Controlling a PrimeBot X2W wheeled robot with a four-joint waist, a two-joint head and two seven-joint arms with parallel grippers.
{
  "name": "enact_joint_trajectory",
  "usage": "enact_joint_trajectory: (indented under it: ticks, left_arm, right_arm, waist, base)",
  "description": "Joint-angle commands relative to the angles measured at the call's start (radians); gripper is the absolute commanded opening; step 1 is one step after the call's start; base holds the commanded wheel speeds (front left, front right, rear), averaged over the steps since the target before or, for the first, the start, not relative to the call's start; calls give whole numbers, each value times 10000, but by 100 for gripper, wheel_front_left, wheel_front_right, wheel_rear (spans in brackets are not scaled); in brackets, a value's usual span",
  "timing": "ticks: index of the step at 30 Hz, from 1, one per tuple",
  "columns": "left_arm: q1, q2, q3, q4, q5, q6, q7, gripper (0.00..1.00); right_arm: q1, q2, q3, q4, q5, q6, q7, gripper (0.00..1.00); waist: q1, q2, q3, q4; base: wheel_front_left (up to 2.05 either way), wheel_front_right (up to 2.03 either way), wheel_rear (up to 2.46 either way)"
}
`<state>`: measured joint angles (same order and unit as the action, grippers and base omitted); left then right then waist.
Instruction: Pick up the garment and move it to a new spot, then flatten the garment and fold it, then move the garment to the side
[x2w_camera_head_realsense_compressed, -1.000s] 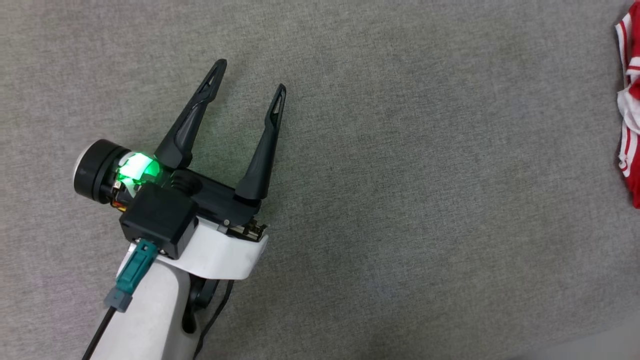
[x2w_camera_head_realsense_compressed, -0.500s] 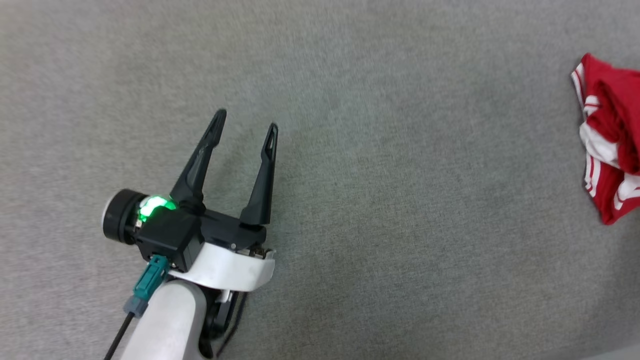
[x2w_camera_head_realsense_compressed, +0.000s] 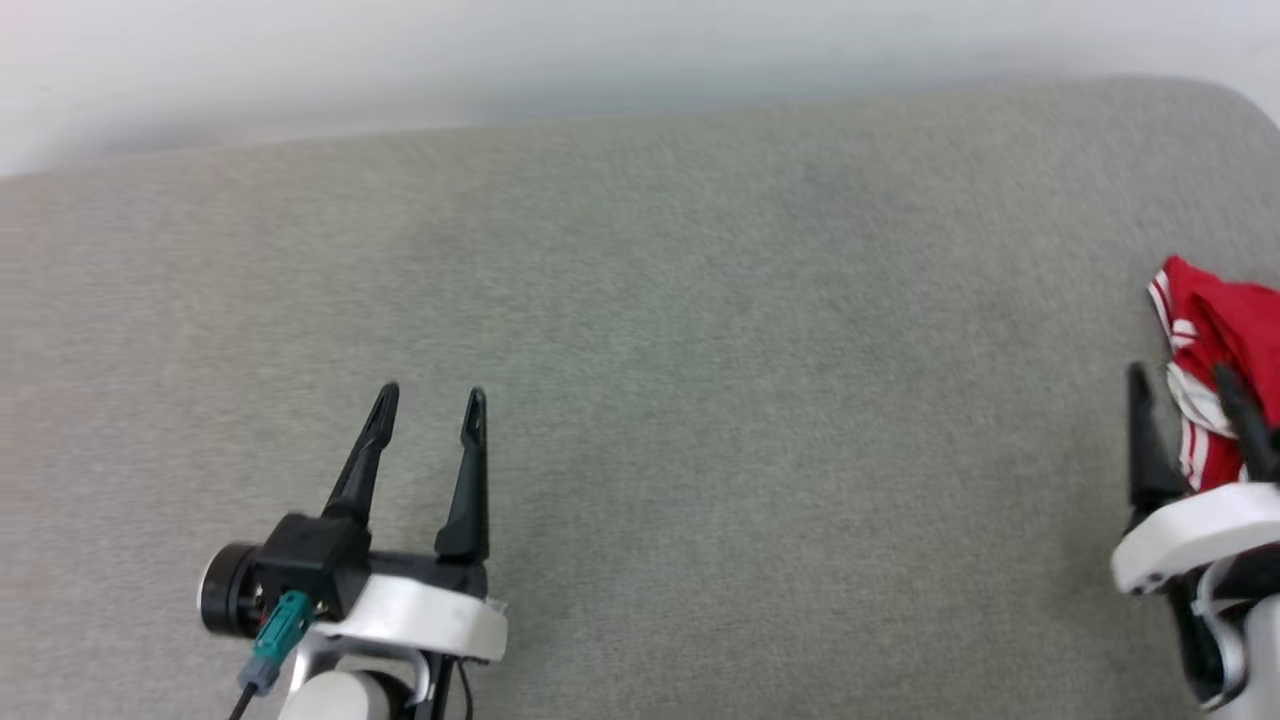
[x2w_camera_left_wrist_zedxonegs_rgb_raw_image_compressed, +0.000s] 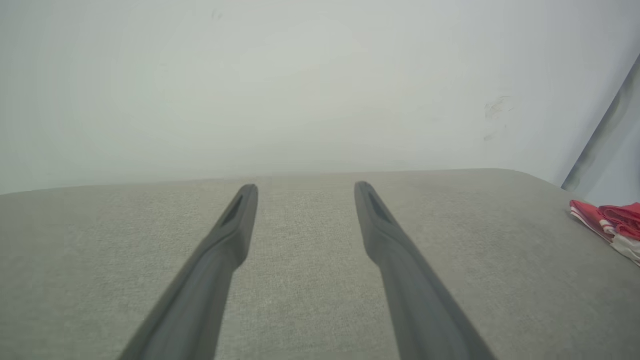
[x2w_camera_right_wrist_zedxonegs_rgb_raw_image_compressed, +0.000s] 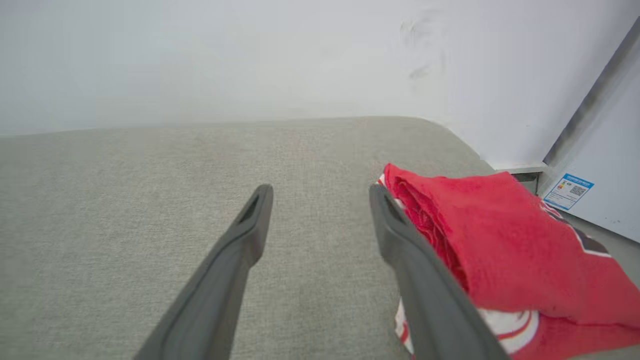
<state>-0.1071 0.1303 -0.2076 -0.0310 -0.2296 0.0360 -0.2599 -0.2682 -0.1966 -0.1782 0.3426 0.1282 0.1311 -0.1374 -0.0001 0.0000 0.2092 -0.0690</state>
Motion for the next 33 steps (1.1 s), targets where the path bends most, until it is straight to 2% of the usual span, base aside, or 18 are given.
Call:
enact_joint_trajectory:
  ticks: [1,5,9,18,24,33]
  left_arm:
    - [275,23,185,142,-5,115,-57,100]
    - [746,98,577,256,55,244,-65,100]
    - [1214,179,863,421,142,177,-66,100]
    - [2015,205,1151,579,269,14,-70,100]
    - [2171,213,1283,661,328,-68,-69,100]
    - [1999,95,1263,736,434,-141,-69,100]
  right_arm:
    - [389,208,228,-466,31,-7,145,100]
    - [1112,594,793,-1533,148,-7,386,100]
    - [1826,781,1053,-2469,115,-7,629,100]
    - [3450,1030,1281,-4257,-32,-7,1213,100]
    - [3925,1170,1244,-4880,-84,-6,1387,100]
    - [3880,1193,1247,-4970,-70,-7,1445,100]
  waist:
    - [1,0,-582,544]
    - [1,0,-1061,895]
    - [1,0,-1636,1136]
    - [1,0,-2409,1041]
    - [1,0,-2478,930]
    - [1,0,-2408,883]
  base:
    - [0,0,0]
    - [0,0,0]
    - [0,0,0]
    - [0,0,0]
    - [0,0,0]
    - [0,0,0]
